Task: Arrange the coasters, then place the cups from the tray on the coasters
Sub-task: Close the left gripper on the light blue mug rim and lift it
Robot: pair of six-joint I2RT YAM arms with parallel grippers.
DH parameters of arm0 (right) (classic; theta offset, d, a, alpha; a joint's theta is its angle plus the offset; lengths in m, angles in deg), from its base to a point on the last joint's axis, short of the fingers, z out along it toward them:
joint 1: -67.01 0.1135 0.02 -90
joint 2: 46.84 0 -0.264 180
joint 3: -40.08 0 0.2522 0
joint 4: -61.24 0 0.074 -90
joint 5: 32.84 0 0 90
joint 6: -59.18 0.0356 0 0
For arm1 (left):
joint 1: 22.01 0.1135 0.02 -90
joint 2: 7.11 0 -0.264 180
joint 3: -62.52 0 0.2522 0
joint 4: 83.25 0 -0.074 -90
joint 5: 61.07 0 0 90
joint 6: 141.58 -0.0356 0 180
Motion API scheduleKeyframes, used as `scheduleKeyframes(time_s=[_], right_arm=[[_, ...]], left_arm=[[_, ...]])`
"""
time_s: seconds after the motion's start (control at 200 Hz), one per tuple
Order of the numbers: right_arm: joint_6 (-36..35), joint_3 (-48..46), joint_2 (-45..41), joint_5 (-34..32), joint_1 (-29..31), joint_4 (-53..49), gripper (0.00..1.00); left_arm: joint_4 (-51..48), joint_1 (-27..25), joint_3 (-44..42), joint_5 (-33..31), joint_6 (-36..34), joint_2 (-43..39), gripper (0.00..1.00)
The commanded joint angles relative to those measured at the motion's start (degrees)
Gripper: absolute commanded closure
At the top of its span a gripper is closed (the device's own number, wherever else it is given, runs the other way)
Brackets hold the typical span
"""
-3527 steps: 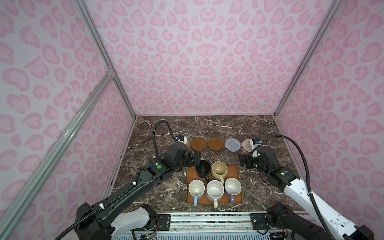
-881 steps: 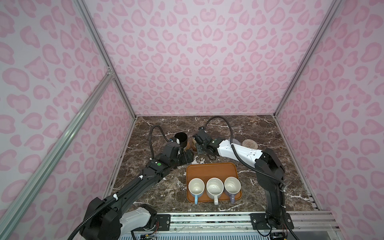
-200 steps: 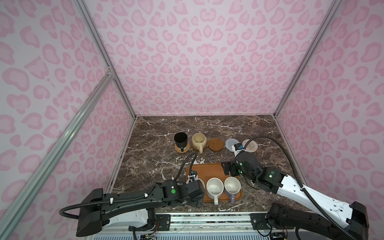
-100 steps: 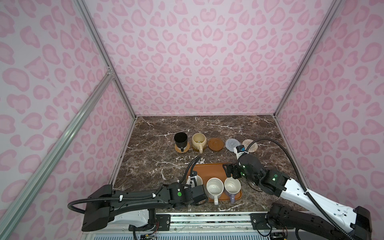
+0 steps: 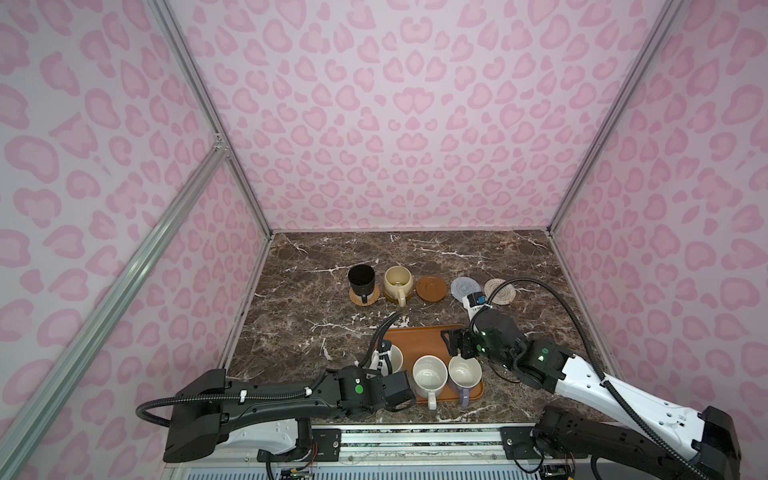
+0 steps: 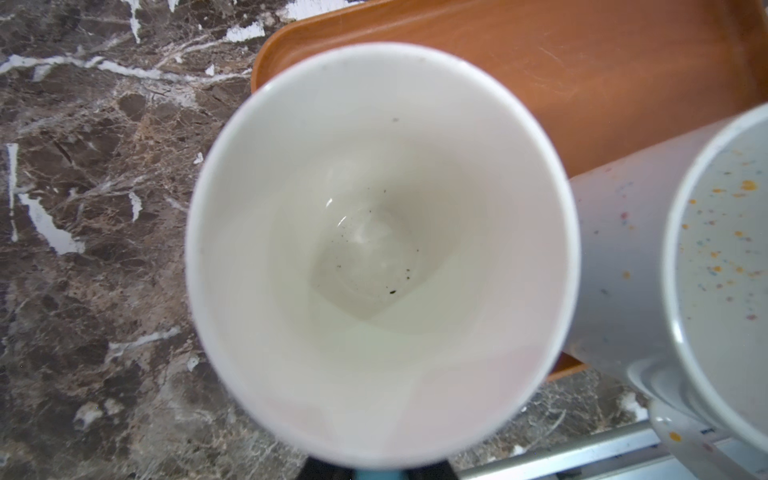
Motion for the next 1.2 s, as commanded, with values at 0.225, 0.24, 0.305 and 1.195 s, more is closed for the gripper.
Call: scheduleKeyframes(time_s=[0.225,0.24,0.305,1.195], right_arm=[[0.42,-1.04,0.99,1.01,0.0,3.29,0.08],[0.41,-1.12,1.03,0.99,-0.01,3.4,0.08],[0.47,-1.31,1.12,1.2,0.04,3.92,0.08],[-0.93,-9.3,-3.12,14.68,-9.28,22.08,0.03]], left_arm=[[-2.66,-0.04,2.17,-4.22,2.07,2.58,0.97],[-2.74,0.04,2.21,-4.37,2.03,2.58,0.97],[-3.25,0.01,2.95,-5.31,1.79,2.25,0.97],[-3.3,11.78,27.25,-5.51,-17.47,6.01,0.97]])
